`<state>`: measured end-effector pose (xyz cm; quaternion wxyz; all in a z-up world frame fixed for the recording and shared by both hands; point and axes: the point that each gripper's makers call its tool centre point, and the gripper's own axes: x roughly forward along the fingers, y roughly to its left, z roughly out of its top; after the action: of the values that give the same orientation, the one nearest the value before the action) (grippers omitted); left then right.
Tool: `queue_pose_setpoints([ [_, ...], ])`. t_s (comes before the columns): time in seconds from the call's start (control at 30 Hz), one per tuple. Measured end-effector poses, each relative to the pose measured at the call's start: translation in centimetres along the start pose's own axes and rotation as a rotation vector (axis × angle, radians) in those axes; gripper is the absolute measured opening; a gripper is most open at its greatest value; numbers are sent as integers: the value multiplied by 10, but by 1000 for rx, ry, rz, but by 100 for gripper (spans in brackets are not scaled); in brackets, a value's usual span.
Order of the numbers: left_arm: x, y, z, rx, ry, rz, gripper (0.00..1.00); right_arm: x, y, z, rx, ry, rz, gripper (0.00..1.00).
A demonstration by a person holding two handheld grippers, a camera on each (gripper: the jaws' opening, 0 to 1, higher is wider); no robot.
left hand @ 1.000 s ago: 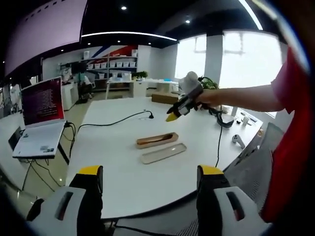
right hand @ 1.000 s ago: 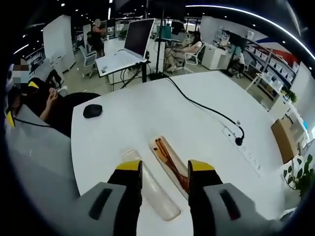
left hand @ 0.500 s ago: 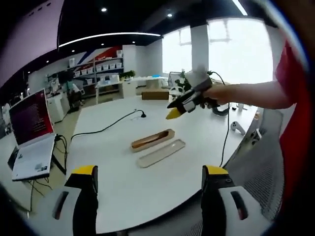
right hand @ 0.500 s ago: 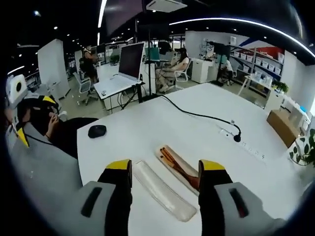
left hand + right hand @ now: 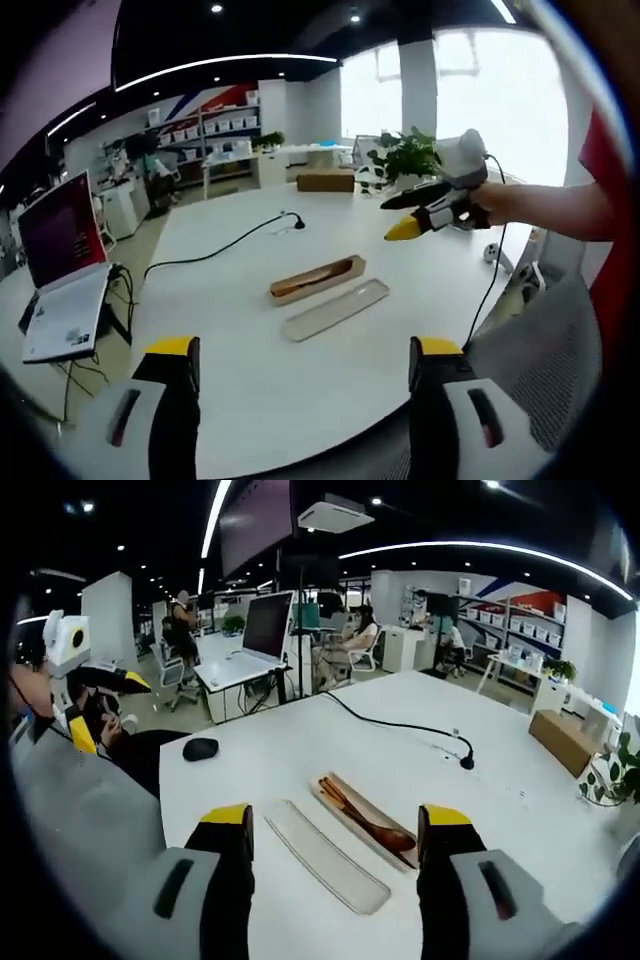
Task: Arrange the utensils inside the cutlery case until each visible utensil rests in its matching compartment.
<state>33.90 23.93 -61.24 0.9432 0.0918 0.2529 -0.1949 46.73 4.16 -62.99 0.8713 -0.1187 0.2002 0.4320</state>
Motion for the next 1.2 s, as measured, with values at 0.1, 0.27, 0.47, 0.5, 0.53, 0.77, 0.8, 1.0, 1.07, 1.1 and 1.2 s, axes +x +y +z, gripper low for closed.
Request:
queue_pose_setpoints([
  [0.1, 18, 3, -3, -24, 26, -64, 86, -3, -13, -7, 10, 16, -59, 62],
  [0.27, 45, 6, -12, -60, 10, -128, 85, 13, -34, -33, 161, 42, -149, 54],
  [0.47, 97, 9, -21, 8, 7, -199, 76, 9, -36, -66, 55, 137, -178, 61],
  [0.5, 105, 7, -25, 24, 32, -207, 75, 8, -36, -72, 67, 135, -177, 62],
  [0.53, 109, 6, -26, 27, 42, -212, 74, 8, -36, -78, 79, 139, -173, 63],
  [0.77, 136, -11, -35, 64, 67, -286, 73, 9, -23, -123, 45, 261, -148, 63],
  [0.8, 142, -12, -39, 85, 87, -287, 73, 10, -23, -127, 43, 274, -145, 63],
  [1.0, 164, -8, -35, 69, 83, -291, 73, 24, -32, -128, 14, 302, -113, 61],
  [1.07, 169, -6, -37, 75, 104, -291, 72, 27, -34, -130, 0, 317, -101, 61],
  [1.1, 175, -3, -39, 74, 109, -298, 71, 29, -35, -132, -8, 326, -90, 61],
  [1.2, 184, 0, -42, 97, 128, -305, 71, 36, -41, -137, -45, 352, -74, 60],
])
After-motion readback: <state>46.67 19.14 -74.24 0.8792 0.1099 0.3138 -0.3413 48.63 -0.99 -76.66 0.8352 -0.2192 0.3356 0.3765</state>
